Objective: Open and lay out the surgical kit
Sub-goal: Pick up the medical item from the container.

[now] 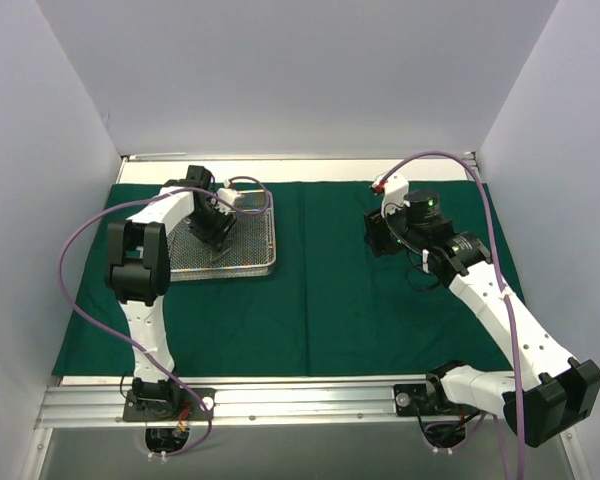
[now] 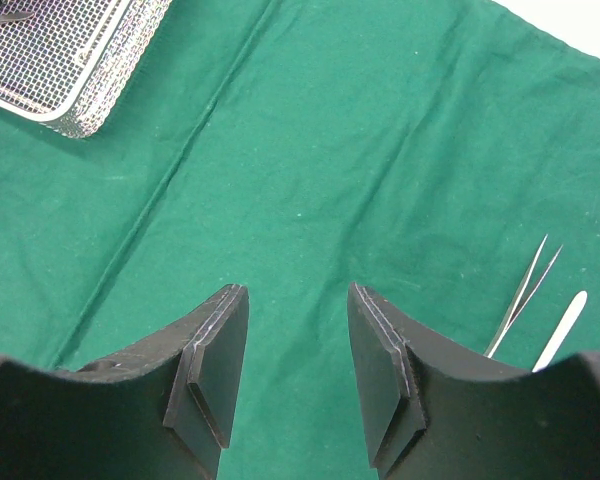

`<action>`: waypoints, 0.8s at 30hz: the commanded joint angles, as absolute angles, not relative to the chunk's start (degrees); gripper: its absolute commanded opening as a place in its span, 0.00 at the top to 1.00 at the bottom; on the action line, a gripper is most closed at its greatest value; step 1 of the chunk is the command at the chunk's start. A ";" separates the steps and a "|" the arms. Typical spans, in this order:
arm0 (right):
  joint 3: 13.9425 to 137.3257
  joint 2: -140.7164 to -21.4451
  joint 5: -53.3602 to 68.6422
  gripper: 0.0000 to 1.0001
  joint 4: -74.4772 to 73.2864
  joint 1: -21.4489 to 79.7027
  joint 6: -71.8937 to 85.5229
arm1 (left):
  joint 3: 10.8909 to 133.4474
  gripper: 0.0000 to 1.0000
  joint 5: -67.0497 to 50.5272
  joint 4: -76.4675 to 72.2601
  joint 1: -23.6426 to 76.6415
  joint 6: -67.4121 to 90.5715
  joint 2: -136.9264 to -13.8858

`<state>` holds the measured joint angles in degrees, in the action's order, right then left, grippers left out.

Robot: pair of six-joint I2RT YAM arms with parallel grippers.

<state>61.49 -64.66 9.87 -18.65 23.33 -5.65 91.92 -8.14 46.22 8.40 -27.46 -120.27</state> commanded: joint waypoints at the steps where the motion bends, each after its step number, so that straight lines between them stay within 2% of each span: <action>1: 61.61 -64.25 9.49 0.56 -18.72 23.29 -5.19 | 90.53 0.38 -8.87 44.21 7.47 -27.69 -119.62; 5: 61.61 -64.34 9.49 0.56 -18.63 23.29 -5.27 | 87.37 0.40 -8.26 42.72 6.86 -27.51 -118.39; 7: 61.70 -64.60 9.84 0.56 -18.37 23.20 -5.19 | 86.93 0.45 -8.09 42.54 6.59 -27.51 -118.48; 8: 61.79 -64.77 9.93 0.56 -18.28 23.20 -5.27 | 87.18 0.58 -8.17 42.54 6.42 -27.16 -118.74; 10: 61.96 -65.13 9.93 0.56 -18.46 23.20 -5.62 | 87.28 0.70 -7.74 42.19 6.42 -26.55 -118.83; 11: 62.14 -65.21 9.84 0.56 -18.54 23.29 -5.71 | 87.36 0.79 -7.65 42.19 6.42 -26.28 -119.18; 14: 62.23 -65.48 9.23 0.56 -18.28 23.20 -5.89 | 87.80 0.95 -8.08 42.72 6.42 -25.32 -119.10; 24: 64.69 -68.64 8.44 0.57 -16.71 23.29 -7.47 | 88.77 0.98 -12.83 44.12 6.42 -18.47 -110.31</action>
<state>62.00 -67.64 9.39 -18.46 23.31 -6.37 88.20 -9.41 42.78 6.74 -21.78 -116.81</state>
